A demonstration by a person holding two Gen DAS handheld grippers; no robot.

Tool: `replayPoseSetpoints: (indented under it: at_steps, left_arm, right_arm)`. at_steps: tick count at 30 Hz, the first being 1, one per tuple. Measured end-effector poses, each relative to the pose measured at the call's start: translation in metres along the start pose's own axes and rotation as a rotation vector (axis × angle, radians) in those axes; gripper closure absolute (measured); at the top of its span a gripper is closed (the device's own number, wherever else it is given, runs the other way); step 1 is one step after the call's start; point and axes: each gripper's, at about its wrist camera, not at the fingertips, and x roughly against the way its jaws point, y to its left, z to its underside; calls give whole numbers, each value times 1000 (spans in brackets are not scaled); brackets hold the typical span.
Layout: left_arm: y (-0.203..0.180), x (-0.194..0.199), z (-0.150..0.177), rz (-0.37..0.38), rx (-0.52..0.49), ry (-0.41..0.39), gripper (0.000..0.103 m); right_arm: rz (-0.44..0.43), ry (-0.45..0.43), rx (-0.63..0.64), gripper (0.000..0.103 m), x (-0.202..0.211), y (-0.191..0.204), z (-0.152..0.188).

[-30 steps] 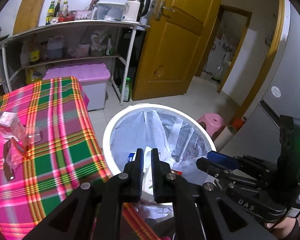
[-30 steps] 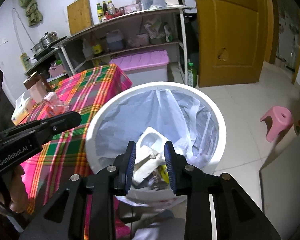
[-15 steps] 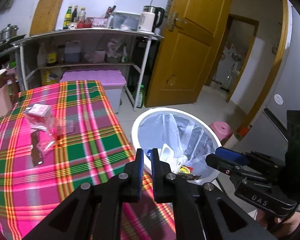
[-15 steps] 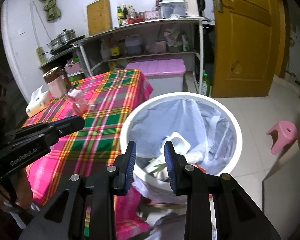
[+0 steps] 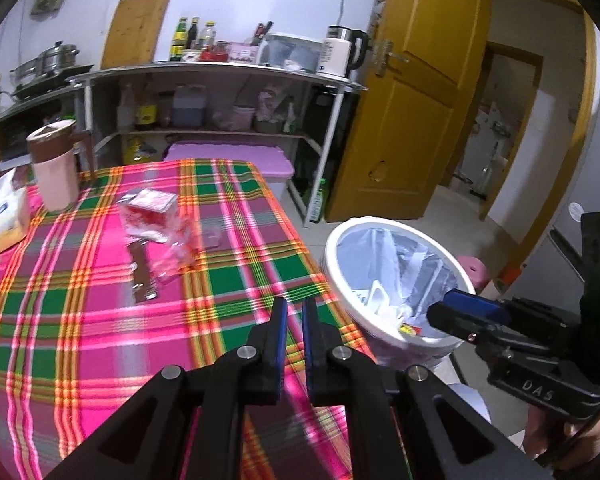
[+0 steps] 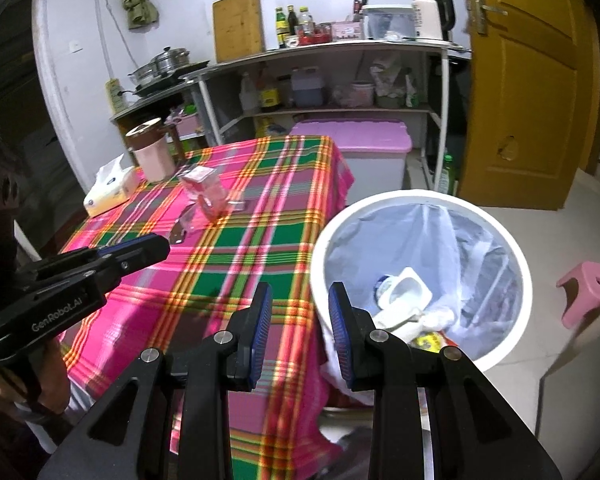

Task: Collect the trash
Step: 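Move both open tools back over the table, then grasp the brown strip wrapper with the left tool while the right tool reaches the clear cup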

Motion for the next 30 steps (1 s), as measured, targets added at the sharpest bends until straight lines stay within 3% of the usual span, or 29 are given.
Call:
replayPoseSetpoints:
  at_steps: [4, 8, 11, 20, 30]
  left_arm:
    - [17, 6, 6, -29, 32, 2, 93]
    - [32, 10, 9, -58, 61, -3, 78]
    - [41, 12, 9, -79, 80, -7, 78]
    - [73, 9, 5, -129, 126, -12, 78]
    - [111, -29, -6, -174, 185, 37, 77]
  right_arm:
    - [-29, 8, 13, 73, -6, 8, -1]
    - [-53, 13, 23, 70, -11, 15, -3]
    - [-74, 17, 28, 57, -16, 20, -5]
    - [-103, 26, 45, 57, -32, 31, -18]
    - [-118, 46, 68, 57, -53, 42, -28]
